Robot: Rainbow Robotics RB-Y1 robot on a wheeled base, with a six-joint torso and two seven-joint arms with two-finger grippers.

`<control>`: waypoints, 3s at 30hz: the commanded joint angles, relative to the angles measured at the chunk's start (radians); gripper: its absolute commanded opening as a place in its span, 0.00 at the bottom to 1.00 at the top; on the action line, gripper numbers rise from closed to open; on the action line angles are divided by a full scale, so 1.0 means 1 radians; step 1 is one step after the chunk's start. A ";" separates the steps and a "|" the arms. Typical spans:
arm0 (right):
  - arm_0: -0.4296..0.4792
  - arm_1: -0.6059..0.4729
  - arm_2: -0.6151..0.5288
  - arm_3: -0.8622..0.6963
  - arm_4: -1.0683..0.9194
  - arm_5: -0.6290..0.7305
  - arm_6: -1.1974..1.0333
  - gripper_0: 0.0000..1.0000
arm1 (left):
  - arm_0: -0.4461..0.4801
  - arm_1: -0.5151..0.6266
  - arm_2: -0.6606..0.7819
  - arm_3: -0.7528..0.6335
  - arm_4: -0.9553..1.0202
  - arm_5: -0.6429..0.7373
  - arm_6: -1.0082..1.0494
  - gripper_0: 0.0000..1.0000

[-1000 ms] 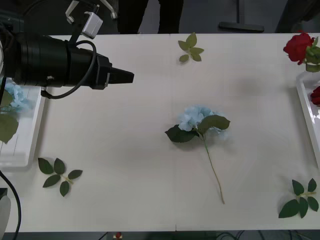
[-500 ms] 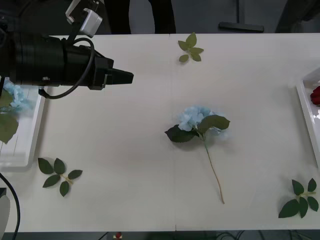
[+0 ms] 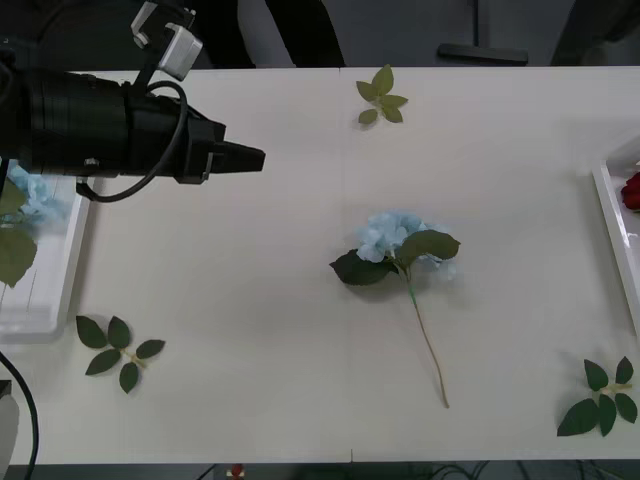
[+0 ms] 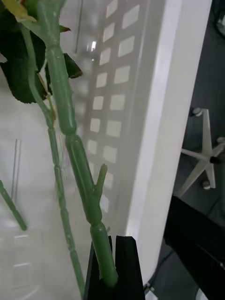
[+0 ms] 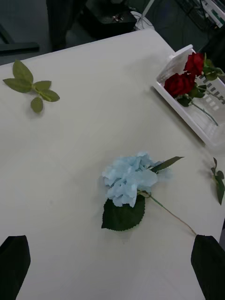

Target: Place the red flowers into the right box and the blue flowers into the left box. If a person shows an open palm, hand one flower to the person first, then continue sorting.

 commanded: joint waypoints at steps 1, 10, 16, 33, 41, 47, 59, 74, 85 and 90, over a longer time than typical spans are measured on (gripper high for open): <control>-0.024 0.018 -0.028 -0.010 0.057 -0.005 -0.063 0.00 | 0.008 0.016 0.013 -0.031 0.010 0.008 -0.009 1.00; -0.031 0.053 0.071 -0.011 0.182 -0.156 -0.069 0.40 | 0.011 0.013 0.013 -0.029 0.012 0.008 -0.009 1.00; -0.036 0.060 0.083 -0.021 0.165 -0.174 -0.066 0.70 | 0.014 0.007 0.013 -0.029 0.012 0.008 -0.011 1.00; -0.038 0.066 -0.100 -0.266 -0.132 0.232 -0.030 0.93 | 0.018 0.006 0.013 -0.029 0.015 0.008 -0.017 1.00; -0.058 0.106 -0.144 -0.462 -0.296 0.439 -0.112 0.93 | 0.019 0.006 0.015 -0.031 0.015 0.008 -0.017 1.00; -0.058 0.107 -0.086 -0.636 -0.327 0.456 -0.276 0.94 | 0.019 0.006 0.013 -0.031 0.015 0.008 -0.015 1.00; -0.188 0.138 0.136 -0.815 -0.292 0.446 -0.596 0.96 | 0.019 0.006 0.015 -0.031 0.017 0.008 -0.015 1.00; -0.343 0.170 0.485 -0.979 -0.023 0.373 -0.968 0.98 | 0.022 0.006 0.015 -0.029 0.015 0.008 -0.017 1.00; -0.430 0.222 0.703 -1.019 0.238 0.399 -1.178 0.98 | 0.024 0.006 0.015 -0.031 0.017 0.006 -0.015 1.00; -0.450 0.228 0.776 -0.988 0.297 0.357 -1.205 0.99 | 0.024 0.006 0.015 -0.029 0.015 0.006 -0.015 1.00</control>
